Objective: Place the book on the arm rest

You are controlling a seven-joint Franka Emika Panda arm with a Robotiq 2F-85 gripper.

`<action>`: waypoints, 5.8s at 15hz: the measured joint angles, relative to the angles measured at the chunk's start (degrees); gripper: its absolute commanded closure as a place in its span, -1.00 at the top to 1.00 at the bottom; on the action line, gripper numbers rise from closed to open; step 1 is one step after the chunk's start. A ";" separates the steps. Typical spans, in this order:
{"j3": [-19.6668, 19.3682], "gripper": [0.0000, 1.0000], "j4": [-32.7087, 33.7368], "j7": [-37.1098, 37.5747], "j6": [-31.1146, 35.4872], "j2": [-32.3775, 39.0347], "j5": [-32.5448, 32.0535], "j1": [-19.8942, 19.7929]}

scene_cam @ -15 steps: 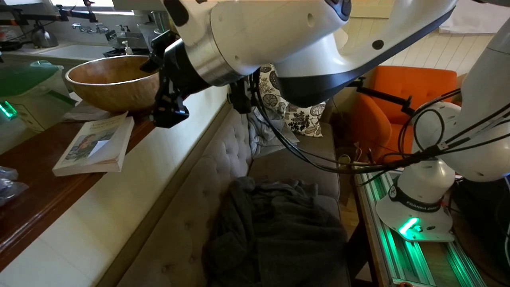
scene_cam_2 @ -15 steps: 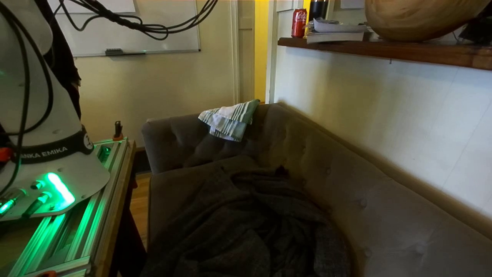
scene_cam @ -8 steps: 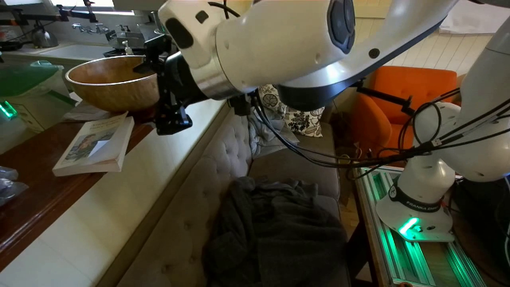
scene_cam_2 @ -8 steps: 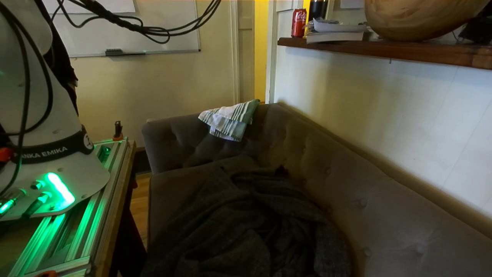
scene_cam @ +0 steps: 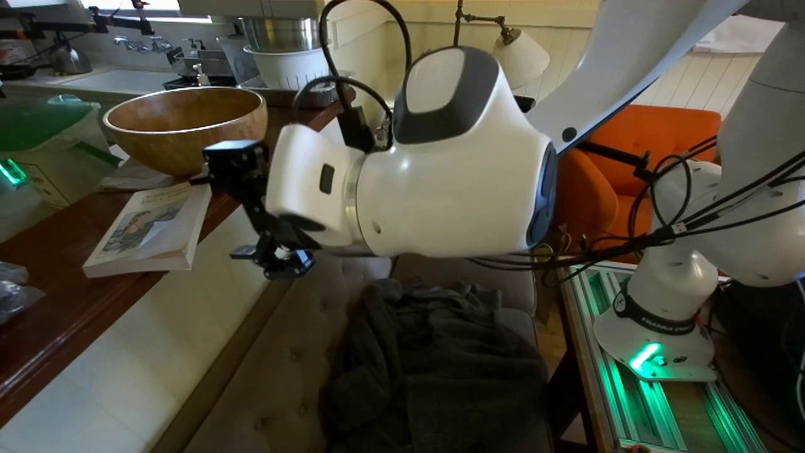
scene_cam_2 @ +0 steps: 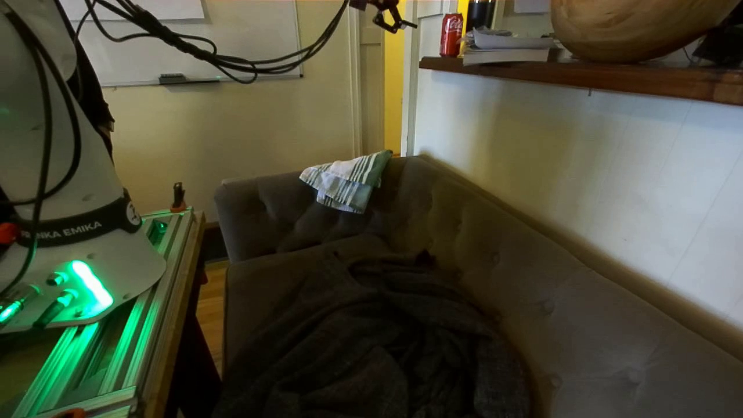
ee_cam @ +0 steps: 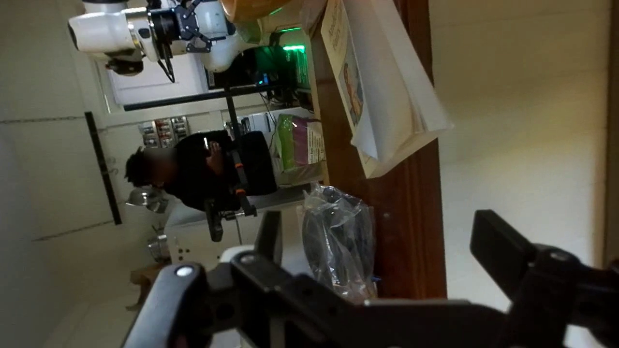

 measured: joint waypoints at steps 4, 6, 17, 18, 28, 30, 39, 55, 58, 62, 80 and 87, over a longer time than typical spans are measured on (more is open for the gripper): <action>-0.90 1.00 -0.17 -3.87 -3.79 3.37 -7.39 1.35; -1.54 1.00 -0.02 -5.65 -6.38 4.83 -8.13 1.40; -1.24 1.00 3.34 -2.22 -12.17 9.61 -6.18 3.52; -0.94 1.00 4.65 -2.22 -14.15 10.96 -5.48 4.32; -1.47 1.00 18.06 -3.40 -25.30 24.17 -4.85 7.57; -1.80 1.00 20.35 -3.86 -25.30 25.75 -4.85 7.57; -1.90 1.00 28.63 -7.99 -24.97 31.36 -4.47 9.28; -4.81 1.00 34.87 -12.89 -25.14 36.94 -1.80 10.04; -5.41 1.00 35.16 -12.90 -25.14 37.20 -1.58 9.87; -5.83 1.00 36.48 -13.31 -25.14 38.27 -0.77 9.78; -8.06 -0.94 39.49 -18.76 -28.43 38.76 5.65 10.57; -7.50 -0.87 31.83 -18.62 -32.93 30.37 5.65 11.00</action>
